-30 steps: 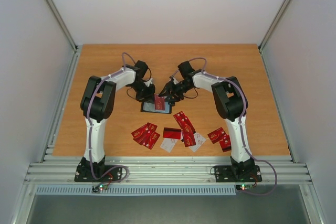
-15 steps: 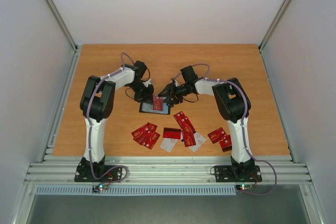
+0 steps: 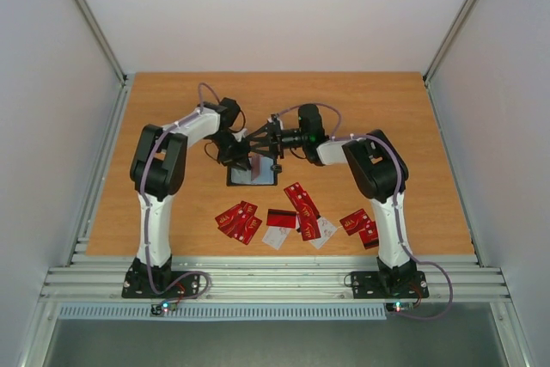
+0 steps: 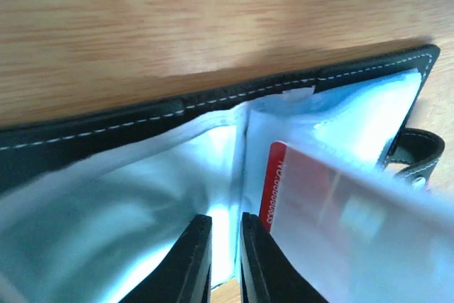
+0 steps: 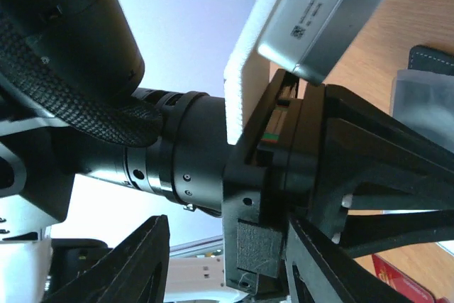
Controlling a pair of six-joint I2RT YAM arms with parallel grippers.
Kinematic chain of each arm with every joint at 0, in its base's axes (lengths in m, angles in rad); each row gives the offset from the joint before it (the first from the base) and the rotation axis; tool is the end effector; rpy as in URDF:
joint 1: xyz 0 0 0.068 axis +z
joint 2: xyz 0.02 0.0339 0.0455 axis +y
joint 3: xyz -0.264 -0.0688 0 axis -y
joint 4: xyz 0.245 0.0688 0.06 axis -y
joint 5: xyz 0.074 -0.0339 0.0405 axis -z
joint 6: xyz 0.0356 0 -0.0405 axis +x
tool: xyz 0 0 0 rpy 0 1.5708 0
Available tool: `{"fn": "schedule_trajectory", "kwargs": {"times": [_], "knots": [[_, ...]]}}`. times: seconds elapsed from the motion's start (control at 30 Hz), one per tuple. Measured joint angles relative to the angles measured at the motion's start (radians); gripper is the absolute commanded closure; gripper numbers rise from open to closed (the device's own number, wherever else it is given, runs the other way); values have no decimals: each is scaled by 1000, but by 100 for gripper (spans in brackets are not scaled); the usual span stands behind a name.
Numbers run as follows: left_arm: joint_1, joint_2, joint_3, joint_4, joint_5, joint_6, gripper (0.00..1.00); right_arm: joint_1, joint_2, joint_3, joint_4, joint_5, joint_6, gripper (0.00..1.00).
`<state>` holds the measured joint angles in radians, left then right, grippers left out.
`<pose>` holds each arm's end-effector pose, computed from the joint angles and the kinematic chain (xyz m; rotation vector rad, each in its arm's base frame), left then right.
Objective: Put the credit cards into the card holder
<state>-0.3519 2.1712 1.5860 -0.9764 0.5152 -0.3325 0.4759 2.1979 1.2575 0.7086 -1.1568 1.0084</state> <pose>0.3765 -0.1569 0.1410 -0.0315 -2.8899 0.7217 0.3884 0.2369 0.1444 -0.4587 2.1448 1.9799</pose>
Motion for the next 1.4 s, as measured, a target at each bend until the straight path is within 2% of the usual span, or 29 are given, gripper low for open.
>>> {"fn": "schedule_trajectory", "kwargs": {"times": [0.2,0.43,0.5,0.53,0.6,0.63,0.67,0.8,0.97,1.17,1.4], "knots": [[-1,-34,2,-15,-47,21,82,0,6,-10,85,-18,84,54],[19,-150,-80,-16,-86,23,82,13,0,5,3,-36,-22,56],[33,-197,-108,-14,-86,25,83,13,-25,9,-134,-16,-109,55],[35,-219,-118,-10,-86,28,85,12,-44,22,-255,9,-182,56],[44,-266,-137,1,-79,34,87,6,-87,88,-568,95,-381,56],[43,-294,-148,18,-63,41,89,4,-119,164,-794,177,-547,56],[43,-294,-148,18,-63,41,90,0,-123,170,-813,183,-563,57],[7,-286,-149,70,-13,50,94,-14,-201,235,-1124,316,-819,57],[-19,-216,-140,118,24,41,97,-21,-185,229,-1279,367,-935,57],[-18,-103,-95,129,36,41,98,-17,-121,235,-1337,380,-948,57],[-17,-67,-79,132,35,56,100,-11,-68,259,-1351,379,-949,57]]}}
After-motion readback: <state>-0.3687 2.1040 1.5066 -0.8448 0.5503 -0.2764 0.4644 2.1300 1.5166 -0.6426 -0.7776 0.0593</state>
